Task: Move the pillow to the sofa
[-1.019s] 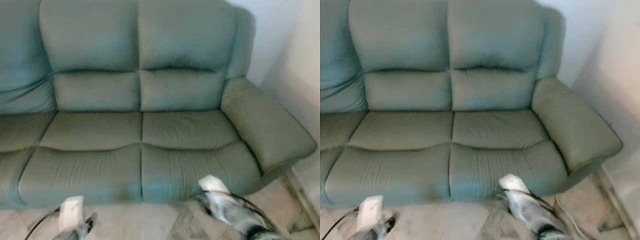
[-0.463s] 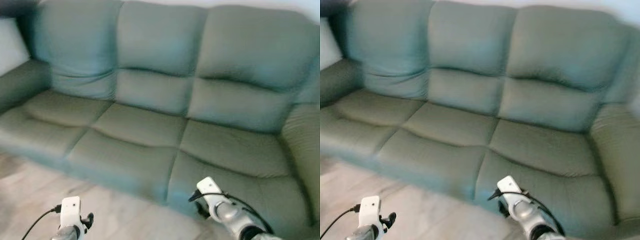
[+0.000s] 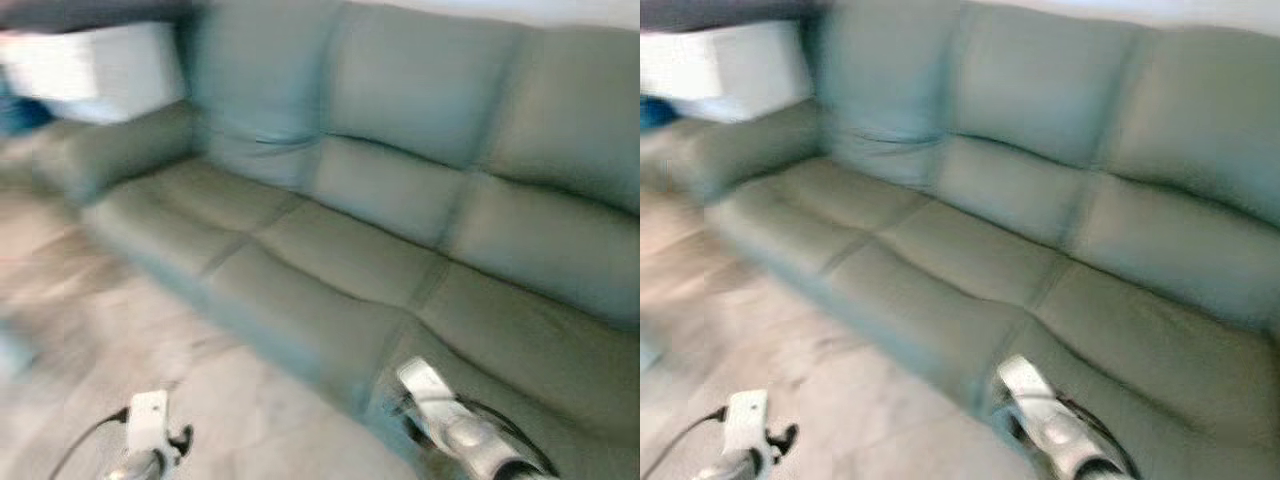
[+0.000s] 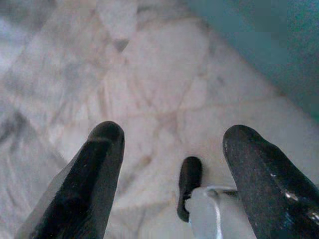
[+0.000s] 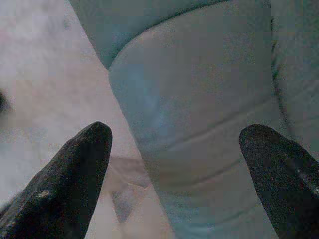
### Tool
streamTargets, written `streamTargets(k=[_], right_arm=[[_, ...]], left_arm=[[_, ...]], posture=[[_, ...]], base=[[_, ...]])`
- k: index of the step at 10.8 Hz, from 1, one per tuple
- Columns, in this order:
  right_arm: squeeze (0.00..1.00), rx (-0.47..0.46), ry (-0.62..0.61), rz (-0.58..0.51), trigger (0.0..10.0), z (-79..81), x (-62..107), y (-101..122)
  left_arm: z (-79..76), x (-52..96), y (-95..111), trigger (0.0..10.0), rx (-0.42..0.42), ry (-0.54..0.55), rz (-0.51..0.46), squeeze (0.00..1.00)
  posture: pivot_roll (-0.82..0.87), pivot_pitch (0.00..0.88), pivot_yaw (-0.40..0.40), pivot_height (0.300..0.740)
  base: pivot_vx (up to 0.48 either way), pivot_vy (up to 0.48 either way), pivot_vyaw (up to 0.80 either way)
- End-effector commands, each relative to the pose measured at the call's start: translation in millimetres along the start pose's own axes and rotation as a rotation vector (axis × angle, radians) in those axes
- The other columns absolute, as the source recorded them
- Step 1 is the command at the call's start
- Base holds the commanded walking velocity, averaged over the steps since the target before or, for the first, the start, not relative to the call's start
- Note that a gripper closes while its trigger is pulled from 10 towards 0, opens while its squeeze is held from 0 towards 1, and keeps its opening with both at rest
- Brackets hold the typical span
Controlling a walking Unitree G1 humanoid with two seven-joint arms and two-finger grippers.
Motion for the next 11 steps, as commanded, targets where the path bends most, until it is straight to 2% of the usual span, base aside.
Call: streamTargets(k=[1,7,9,11], right_arm=[[0.0,0.003,0.026,-0.038,10.0,10.0,-2.1,14.9],[0.0,-0.024,0.024,-0.043,10.0,11.5,-2.4,16.2],[0.0,-0.074,0.024,-0.05,10.0,9.7,-2.4,18.4],[0.0,-0.076,0.025,-0.05,10.0,9.4,-2.4,19.0]], left_arm=[[3.2,0.9,-5.4,10.0,-0.015,0.007,0.022,0.0],[2.5,1.1,-7.9,10.0,-0.027,-0.006,0.039,0.0],[3.0,1.3,-8.8,10.0,-0.021,-0.006,0.043,0.0],[2.9,1.3,-9.4,10.0,-0.014,-0.005,0.046,0.0]], posture=[[-0.08,0.012,-0.048,0.74],[-0.08,0.015,-0.04,0.74],[-0.08,0.016,-0.041,0.74],[-0.08,0.019,-0.04,0.74]], base=[[0.0,0.0,0.8],[0.0,0.0,0.77],[0.0,0.0,0.0],[0.0,0.0,0.0]])
Point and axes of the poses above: a point about 5 cm out from each wrist's last joint towards the gripper, its own x axis pointing back from the gripper into the wrist, its own y axis along the axis of the wrist's last joint, z = x × y, the point moved 4 cm from there along -x, pointing out of the wrist towards the gripper, and after that the axes turned 10 degrees about -x, right-handed, at the moved point
